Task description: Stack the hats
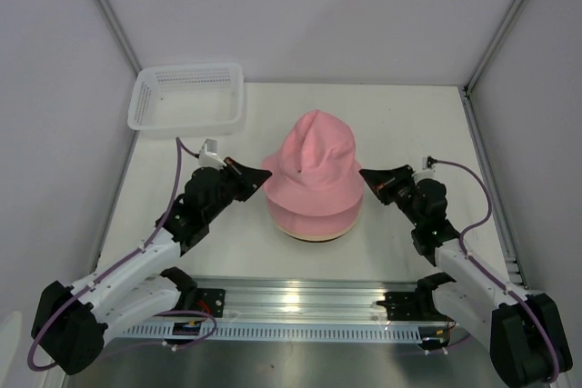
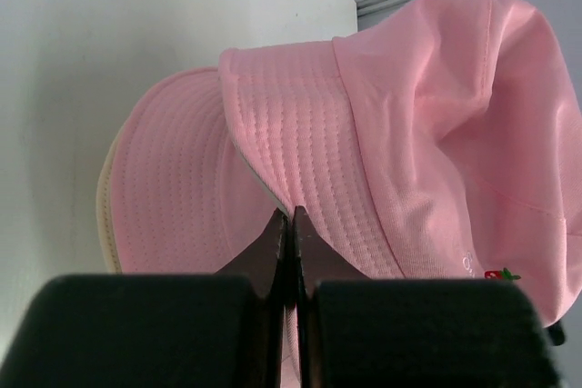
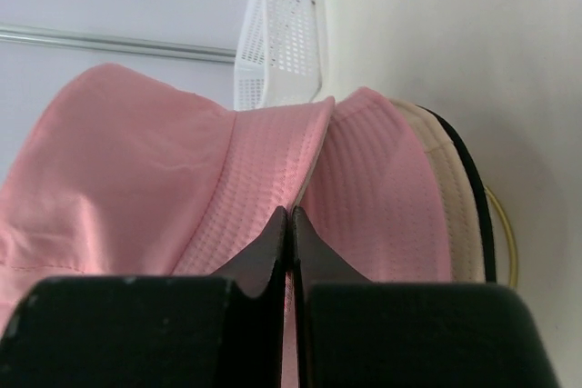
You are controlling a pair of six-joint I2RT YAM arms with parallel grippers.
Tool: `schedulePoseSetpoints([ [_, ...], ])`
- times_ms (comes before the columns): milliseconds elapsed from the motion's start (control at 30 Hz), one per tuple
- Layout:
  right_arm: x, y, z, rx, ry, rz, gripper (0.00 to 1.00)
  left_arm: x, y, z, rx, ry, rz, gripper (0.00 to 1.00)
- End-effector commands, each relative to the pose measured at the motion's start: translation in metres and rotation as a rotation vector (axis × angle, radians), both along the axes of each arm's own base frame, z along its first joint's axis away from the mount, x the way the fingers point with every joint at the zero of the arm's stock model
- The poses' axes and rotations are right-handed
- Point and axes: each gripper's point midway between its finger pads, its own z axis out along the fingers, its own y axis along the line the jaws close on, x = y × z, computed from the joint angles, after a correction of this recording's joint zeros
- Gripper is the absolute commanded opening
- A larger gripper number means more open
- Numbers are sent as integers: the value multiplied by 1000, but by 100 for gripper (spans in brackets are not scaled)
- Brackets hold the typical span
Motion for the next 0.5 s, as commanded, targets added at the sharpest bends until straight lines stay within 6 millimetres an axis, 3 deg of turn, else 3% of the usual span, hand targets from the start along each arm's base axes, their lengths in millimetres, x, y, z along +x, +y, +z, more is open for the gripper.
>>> schedulePoseSetpoints([
  [0, 11, 0, 65, -4, -197, -18, 0, 4, 4, 33, 54, -145, 10, 1],
  [100, 12, -1, 85, -25, -264, -25, 0, 4, 9, 52, 83, -213, 20, 1],
  [200, 13, -2, 100, -44, -305, -25, 0, 3, 13, 59, 98, -225, 31, 1],
  [300, 13, 0, 102, -54, -311, -16, 0, -1, 13, 55, 92, -216, 22, 1],
  [467, 11, -2, 88, -68, -277, -18, 0, -4, 7, 37, 85, -169, 5, 1],
])
